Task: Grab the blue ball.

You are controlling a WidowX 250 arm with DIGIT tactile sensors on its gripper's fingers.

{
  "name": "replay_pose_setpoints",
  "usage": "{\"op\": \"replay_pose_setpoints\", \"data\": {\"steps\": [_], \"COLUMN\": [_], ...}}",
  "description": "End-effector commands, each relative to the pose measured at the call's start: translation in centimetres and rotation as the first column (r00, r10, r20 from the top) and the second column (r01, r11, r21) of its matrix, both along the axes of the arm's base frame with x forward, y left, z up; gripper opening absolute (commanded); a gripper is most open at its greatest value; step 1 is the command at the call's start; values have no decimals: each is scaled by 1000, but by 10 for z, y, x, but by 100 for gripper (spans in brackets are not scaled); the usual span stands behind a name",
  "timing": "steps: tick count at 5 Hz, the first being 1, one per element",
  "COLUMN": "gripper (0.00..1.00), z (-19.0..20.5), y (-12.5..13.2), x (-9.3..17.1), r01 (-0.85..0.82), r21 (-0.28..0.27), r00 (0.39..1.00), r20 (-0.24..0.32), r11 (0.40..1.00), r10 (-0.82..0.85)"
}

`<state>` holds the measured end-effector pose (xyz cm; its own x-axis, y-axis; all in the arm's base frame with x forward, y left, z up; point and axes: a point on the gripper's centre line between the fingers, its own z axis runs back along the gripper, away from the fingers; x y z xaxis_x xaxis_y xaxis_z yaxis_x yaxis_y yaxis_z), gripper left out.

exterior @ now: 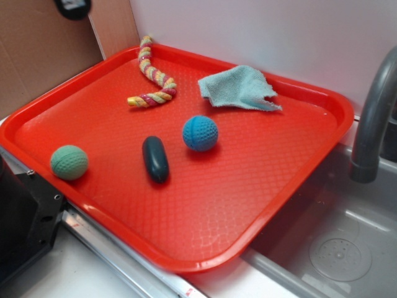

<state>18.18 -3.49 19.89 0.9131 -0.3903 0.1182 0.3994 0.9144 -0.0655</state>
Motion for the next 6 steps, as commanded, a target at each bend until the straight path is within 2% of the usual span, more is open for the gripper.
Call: {"op": "replay_pose_setpoints", "data": {"steps": [1,2,3,4,6], "gripper": [100,100,100,100,100], "z": [-22,-43,-68,-94,-140], "y": [-48,-59,-62,-62,-57], "x": [26,34,39,46,58], "r01": [202,211,179,135,121], "r21": [12,39,35,60,168], "r00": [970,970,979,988,993], "r20": [133,115,94,67,-4], "r11": [979,977,983,989,978], "r10": [-202,-214,-181,-139,-122]}}
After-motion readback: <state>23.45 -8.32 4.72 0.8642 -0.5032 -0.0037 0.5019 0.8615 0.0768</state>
